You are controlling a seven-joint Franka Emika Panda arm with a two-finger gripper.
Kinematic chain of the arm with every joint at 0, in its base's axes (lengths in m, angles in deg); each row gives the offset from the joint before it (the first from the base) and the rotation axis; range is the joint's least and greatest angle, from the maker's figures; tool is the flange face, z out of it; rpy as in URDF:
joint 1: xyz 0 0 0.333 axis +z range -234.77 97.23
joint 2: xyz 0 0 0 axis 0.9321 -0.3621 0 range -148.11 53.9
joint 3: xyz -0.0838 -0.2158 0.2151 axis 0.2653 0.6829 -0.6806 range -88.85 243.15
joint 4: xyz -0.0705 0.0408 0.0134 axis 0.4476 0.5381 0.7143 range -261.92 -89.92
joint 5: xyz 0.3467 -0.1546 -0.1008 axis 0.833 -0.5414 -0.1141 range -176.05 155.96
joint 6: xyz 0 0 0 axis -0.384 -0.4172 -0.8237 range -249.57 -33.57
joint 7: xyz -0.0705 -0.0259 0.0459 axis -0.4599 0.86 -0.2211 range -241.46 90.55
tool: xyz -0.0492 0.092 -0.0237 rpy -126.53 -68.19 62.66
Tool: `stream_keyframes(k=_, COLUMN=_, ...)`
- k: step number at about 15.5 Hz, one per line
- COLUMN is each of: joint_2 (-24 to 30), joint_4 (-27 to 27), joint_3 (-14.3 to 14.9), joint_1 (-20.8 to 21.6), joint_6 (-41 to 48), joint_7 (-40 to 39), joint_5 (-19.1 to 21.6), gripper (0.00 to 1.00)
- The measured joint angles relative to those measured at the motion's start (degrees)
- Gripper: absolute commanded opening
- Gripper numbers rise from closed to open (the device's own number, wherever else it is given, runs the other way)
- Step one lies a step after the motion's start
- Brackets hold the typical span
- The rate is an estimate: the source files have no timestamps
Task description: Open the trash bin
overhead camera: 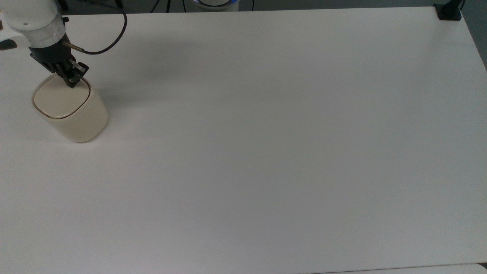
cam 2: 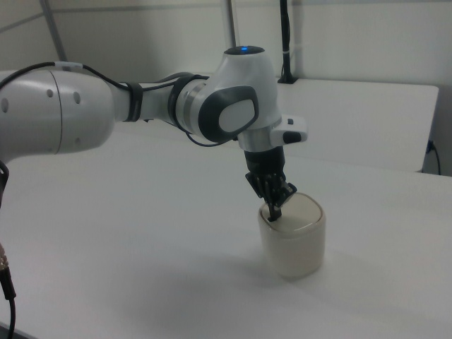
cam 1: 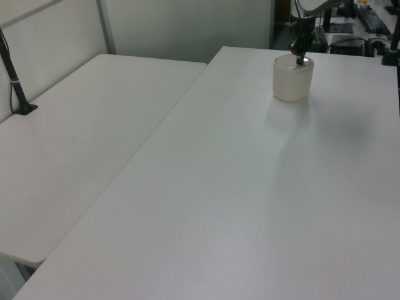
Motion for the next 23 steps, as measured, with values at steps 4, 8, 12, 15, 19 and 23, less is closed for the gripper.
stream_keyframes(k=4, joint_2=-0.1, joint_4=0.0, joint_3=0.0, joint_1=0.0, joint_6=0.0, joint_7=0.0, joint_5=0.0, gripper=0.0)
stream_keyframes(k=8, joint_2=-0.1, joint_4=0.0, joint_3=0.0, joint_1=0.0, joint_6=0.0, joint_7=0.0, joint_5=0.0, gripper=0.0)
stream_keyframes(k=12, joint_2=-0.4, joint_4=0.2, joint_3=0.0, joint_1=-0.1, joint_6=0.1, joint_7=0.1, joint_5=0.0, gripper=0.0)
stream_keyframes(k=15, joint_2=-0.4, joint_4=1.1, joint_3=0.0, joint_1=-0.4, joint_6=0.2, joint_7=0.2, joint_5=0.1, gripper=0.0)
stream_keyframes(k=19, joint_2=1.5, joint_4=6.3, joint_3=-1.2, joint_1=0.0, joint_6=7.0, joint_7=0.2, joint_5=1.1, gripper=0.0)
stream_keyframes(k=23, joint_2=6.4, joint_4=8.8, joint_3=-2.6, joint_1=5.3, joint_6=13.8, joint_7=0.2, joint_5=1.1, gripper=0.0)
